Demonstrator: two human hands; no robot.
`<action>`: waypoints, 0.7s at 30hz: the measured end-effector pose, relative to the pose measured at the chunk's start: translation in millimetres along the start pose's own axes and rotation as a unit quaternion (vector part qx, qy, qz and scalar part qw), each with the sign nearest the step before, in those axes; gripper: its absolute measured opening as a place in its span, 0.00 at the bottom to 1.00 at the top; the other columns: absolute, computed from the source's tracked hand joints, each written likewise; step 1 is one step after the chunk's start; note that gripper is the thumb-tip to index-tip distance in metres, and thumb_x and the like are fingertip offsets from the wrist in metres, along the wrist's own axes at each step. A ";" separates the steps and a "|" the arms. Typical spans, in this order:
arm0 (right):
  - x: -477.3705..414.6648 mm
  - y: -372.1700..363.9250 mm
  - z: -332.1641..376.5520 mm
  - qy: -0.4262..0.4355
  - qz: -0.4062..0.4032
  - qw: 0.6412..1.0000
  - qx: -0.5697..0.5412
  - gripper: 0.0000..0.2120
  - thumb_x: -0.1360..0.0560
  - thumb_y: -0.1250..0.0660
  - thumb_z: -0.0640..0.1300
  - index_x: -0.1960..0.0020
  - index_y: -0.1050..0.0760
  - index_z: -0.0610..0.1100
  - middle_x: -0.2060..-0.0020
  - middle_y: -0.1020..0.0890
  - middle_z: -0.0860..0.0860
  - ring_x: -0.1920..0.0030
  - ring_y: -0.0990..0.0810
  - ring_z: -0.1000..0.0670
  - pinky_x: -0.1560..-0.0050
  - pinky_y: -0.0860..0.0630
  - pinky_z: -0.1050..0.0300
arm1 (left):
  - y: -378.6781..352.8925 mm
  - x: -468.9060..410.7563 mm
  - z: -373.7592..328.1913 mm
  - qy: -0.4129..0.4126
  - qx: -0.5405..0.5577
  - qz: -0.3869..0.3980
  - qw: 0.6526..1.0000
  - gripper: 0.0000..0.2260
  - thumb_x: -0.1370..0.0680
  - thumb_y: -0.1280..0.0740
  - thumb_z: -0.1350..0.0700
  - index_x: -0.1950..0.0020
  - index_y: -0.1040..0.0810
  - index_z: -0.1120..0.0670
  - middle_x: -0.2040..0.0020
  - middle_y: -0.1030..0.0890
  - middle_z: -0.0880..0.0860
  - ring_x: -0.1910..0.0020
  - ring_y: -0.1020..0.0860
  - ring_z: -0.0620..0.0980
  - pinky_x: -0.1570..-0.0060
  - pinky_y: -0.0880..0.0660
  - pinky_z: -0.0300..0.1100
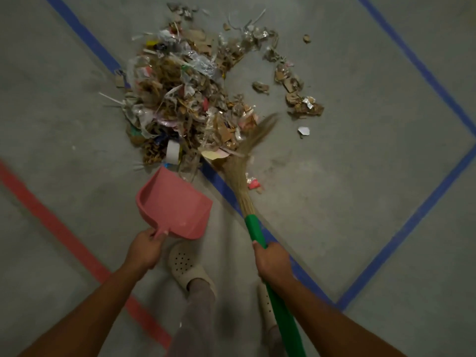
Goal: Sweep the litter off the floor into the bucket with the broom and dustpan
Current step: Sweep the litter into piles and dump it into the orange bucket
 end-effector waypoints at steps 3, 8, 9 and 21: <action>28.0 -1.7 23.0 0.010 -0.039 0.999 -0.020 0.18 0.19 0.39 0.58 0.57 0.26 0.45 0.64 0.22 0.49 0.65 0.22 0.51 0.67 0.28 0.57 | 28.6 -8.2 -3.0 0.005 0.018 0.004 1.000 0.13 0.18 0.34 0.48 0.55 0.22 0.56 0.74 0.26 0.56 0.80 0.30 0.51 0.81 0.36 0.36; 51.3 33.6 36.5 0.008 -0.109 0.993 -0.053 0.21 0.20 0.39 0.61 0.60 0.26 0.45 0.65 0.19 0.45 0.63 0.18 0.44 0.57 0.19 0.47 | 71.1 -12.1 -4.0 0.013 0.054 0.003 0.998 0.14 0.18 0.33 0.47 0.57 0.22 0.56 0.75 0.26 0.57 0.81 0.30 0.51 0.80 0.36 0.36; 47.7 44.3 43.4 0.020 -0.120 0.992 -0.044 0.21 0.19 0.39 0.60 0.61 0.27 0.44 0.64 0.19 0.45 0.62 0.19 0.43 0.56 0.20 0.48 | 76.9 -15.8 -4.6 0.012 0.057 0.002 0.998 0.13 0.18 0.33 0.47 0.56 0.21 0.55 0.76 0.26 0.57 0.81 0.31 0.51 0.81 0.36 0.36; -175.2 79.9 181.5 0.059 -0.102 0.992 0.049 0.30 0.16 0.48 0.61 0.54 0.23 0.36 0.68 0.20 0.43 0.71 0.21 0.45 0.65 0.21 0.53 | 61.7 -127.8 32.1 0.011 0.015 0.038 0.999 0.19 0.19 0.35 0.41 0.49 0.18 0.57 0.71 0.26 0.57 0.81 0.33 0.49 0.81 0.39 0.34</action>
Point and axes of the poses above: each hand's wrist, its own x-axis away from the middle knuckle, its own y-axis out of the back of the hand, z = x × y, the point moved 6 cm from there along -x, towards the middle knuckle
